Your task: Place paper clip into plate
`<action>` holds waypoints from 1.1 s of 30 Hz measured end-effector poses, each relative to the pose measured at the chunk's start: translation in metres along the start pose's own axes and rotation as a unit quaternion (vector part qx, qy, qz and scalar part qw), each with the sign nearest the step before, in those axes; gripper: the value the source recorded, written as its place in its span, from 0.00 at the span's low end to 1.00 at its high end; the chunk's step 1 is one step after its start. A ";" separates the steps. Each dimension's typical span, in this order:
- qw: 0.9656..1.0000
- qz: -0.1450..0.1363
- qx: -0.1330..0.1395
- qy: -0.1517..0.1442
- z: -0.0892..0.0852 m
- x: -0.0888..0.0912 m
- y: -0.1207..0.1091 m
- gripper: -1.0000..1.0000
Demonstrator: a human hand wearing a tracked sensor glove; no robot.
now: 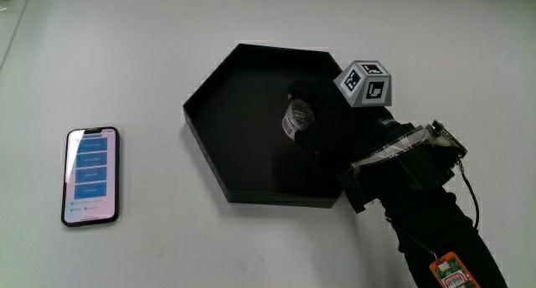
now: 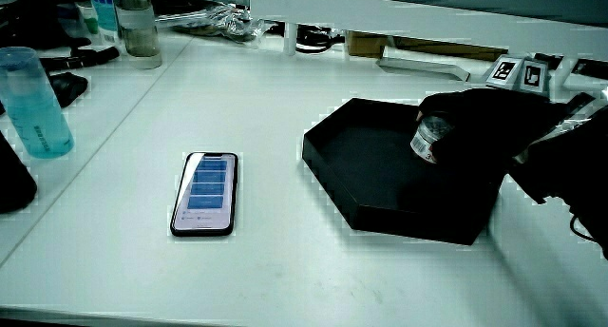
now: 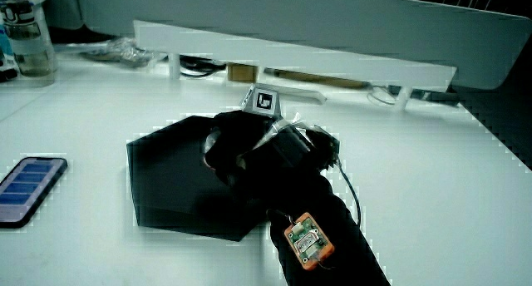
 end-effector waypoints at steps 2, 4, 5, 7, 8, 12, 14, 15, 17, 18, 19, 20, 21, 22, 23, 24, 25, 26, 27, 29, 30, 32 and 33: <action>1.000 0.002 -0.004 0.001 -0.002 -0.002 0.002 0.50; 1.000 0.001 -0.004 -0.003 -0.005 -0.004 0.004 0.50; 1.000 0.002 -0.009 0.000 -0.006 -0.005 0.006 0.50; 1.000 0.006 -0.015 -0.002 -0.010 -0.008 0.007 0.50; 1.000 0.001 -0.021 -0.002 -0.013 -0.007 0.010 0.50; 0.999 -0.009 -0.028 -0.013 -0.022 -0.006 0.015 0.50; 0.999 -0.015 -0.027 -0.022 -0.025 -0.007 0.017 0.50; 0.999 -0.020 -0.030 -0.028 -0.028 -0.007 0.019 0.50; 0.999 -0.017 -0.038 -0.028 -0.032 -0.008 0.022 0.50; 0.998 -0.024 -0.036 -0.034 -0.034 -0.008 0.024 0.50; 0.998 -0.024 -0.039 -0.043 -0.036 -0.008 0.025 0.50; 0.997 -0.031 -0.044 -0.048 -0.038 -0.007 0.027 0.50; 0.997 -0.034 -0.049 -0.044 -0.041 -0.005 0.027 0.50; 0.997 -0.041 -0.051 -0.048 -0.044 -0.003 0.029 0.50; 0.997 -0.043 -0.036 -0.055 -0.044 -0.004 0.027 0.50; 0.997 -0.038 -0.035 -0.059 -0.042 -0.007 0.024 0.50; 0.997 -0.040 -0.033 -0.065 -0.043 -0.008 0.024 0.50; 0.995 -0.042 -0.026 -0.082 -0.042 -0.011 0.023 0.50; 0.995 -0.047 -0.028 -0.086 -0.045 -0.010 0.025 0.50; 0.997 -0.041 -0.031 -0.064 -0.046 -0.011 0.024 0.50; 0.996 -0.043 -0.035 -0.065 -0.048 -0.010 0.026 0.50; 0.995 -0.052 -0.025 -0.077 -0.046 -0.011 0.026 0.43; 0.996 -0.048 -0.033 -0.074 -0.045 -0.011 0.026 0.40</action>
